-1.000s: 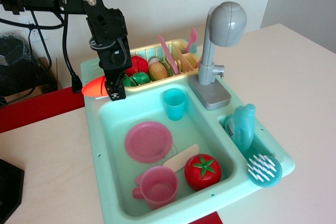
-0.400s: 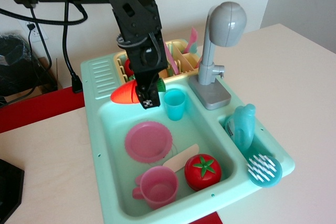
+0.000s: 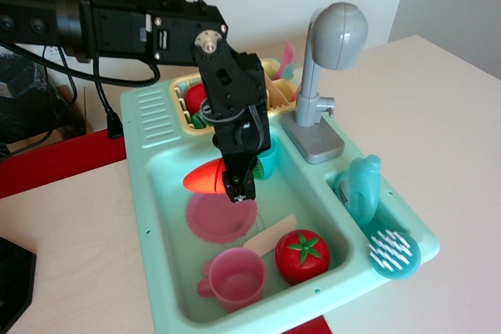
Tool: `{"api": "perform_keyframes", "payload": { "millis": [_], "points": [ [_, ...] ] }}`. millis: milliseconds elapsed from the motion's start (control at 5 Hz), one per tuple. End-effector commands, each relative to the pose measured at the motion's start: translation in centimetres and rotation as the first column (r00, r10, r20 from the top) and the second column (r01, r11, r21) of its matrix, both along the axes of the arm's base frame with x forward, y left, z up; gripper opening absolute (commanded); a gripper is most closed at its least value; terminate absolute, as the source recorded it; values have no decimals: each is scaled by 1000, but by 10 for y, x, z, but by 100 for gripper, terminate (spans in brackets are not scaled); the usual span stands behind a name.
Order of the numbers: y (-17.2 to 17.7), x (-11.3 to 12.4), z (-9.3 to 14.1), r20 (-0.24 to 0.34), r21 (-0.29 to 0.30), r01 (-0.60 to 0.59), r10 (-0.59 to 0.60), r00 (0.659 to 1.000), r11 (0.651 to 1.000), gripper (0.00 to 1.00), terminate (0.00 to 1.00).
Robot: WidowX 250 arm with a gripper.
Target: Put carrot on plate
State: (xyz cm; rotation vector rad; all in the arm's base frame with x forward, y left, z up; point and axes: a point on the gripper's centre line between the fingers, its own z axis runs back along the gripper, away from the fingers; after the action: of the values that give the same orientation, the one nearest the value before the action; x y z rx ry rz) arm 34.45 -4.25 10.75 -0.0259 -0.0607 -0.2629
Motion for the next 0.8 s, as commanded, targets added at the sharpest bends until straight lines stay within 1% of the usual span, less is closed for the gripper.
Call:
{"api": "perform_keyframes", "payload": {
  "millis": [0, 200, 400, 600],
  "points": [
    [-2, 1, -13, 10, 13, -2, 2, 1000, 1000, 0, 0],
    [-6, 2, -26, 24, 22, -8, 7, 1000, 1000, 0, 0],
    [-9, 4, -42, 20, 28, -15, 15, 1000, 1000, 0, 0],
    [-11, 4, -51, 41, 33, -51, 50, 998, 998, 0, 0]
  ]
}}
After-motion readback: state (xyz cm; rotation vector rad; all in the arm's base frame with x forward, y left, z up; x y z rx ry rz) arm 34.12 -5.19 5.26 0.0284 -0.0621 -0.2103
